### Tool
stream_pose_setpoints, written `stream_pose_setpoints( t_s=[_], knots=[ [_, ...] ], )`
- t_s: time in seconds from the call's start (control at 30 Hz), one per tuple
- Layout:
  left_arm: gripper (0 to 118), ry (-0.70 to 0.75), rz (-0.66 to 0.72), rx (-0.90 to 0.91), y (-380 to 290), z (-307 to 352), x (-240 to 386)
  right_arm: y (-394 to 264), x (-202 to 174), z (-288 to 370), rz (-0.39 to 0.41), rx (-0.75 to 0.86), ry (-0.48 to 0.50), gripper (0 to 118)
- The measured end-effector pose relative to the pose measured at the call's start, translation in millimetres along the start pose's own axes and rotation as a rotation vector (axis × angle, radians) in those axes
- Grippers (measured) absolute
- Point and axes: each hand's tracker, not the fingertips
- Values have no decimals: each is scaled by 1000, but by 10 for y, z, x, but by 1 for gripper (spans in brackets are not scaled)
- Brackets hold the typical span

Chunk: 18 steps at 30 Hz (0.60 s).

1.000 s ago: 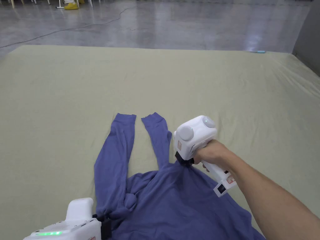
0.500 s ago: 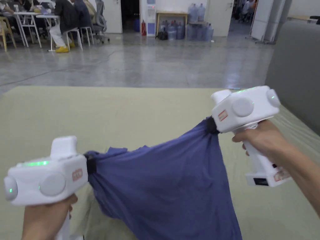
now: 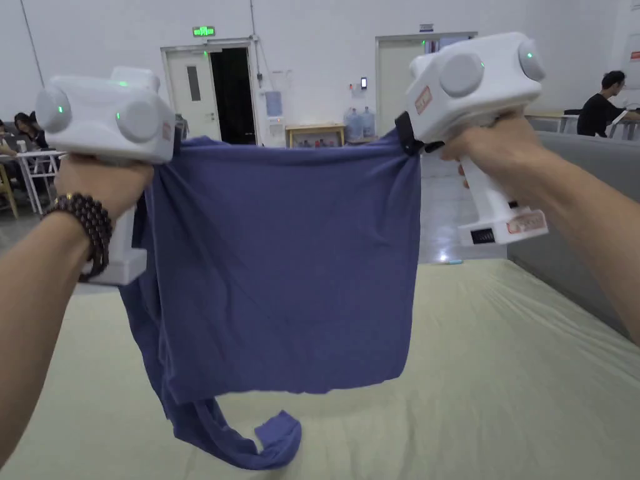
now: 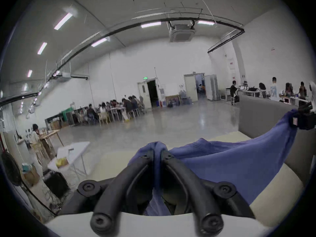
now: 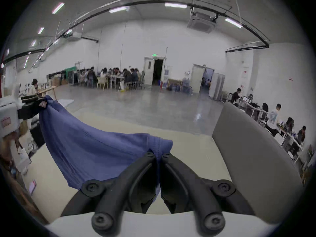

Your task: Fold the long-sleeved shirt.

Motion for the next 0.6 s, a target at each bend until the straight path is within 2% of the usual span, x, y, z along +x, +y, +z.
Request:
stream_pose_setpoints(
  t_s=[0.17, 0.33, 0.4, 0.6],
  knots=[
    [5, 59, 3, 83, 583, -189, -102, 586, 79, -193, -109, 73, -24, 4],
    [5, 73, -36, 116, 691, -323, -84, 677, 84, -299, -94, 85, -36, 4],
    [5, 65, -37, 111, 549, -416, -48, 538, 111, -417, -77, 76, -43, 4],
    [5, 26, -26, -27, -557, -776, 244, -319, 127, -955, -153, -33, -6, 4]
  ],
)
